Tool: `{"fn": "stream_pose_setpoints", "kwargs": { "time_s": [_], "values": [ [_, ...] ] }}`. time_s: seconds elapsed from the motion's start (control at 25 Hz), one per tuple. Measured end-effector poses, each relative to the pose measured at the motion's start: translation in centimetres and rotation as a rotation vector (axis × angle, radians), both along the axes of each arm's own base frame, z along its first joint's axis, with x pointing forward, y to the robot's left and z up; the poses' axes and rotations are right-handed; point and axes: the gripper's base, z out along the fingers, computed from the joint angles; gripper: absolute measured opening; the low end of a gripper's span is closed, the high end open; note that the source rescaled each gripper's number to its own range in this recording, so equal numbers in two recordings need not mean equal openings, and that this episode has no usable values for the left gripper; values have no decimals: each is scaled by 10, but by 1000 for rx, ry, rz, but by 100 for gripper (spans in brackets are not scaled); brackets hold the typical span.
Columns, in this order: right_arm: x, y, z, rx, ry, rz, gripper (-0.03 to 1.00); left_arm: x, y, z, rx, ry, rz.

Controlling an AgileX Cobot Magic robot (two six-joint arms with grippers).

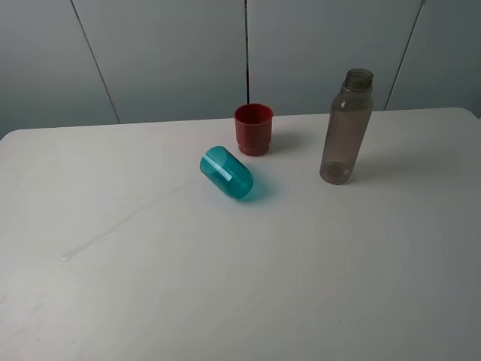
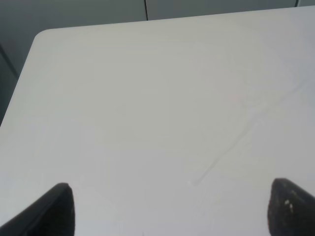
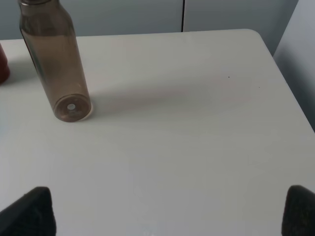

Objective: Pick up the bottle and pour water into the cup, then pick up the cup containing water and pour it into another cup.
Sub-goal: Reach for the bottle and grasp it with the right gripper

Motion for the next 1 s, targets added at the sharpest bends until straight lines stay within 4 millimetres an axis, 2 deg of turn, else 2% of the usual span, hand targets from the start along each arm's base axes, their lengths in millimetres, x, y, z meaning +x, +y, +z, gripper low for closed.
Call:
{"fn": "stream_pose_setpoints", "kwargs": {
  "time_s": [1.0],
  "values": [
    [0, 0, 0, 0, 0, 0, 99, 0, 0, 0, 0, 0, 0]
  ]
}}
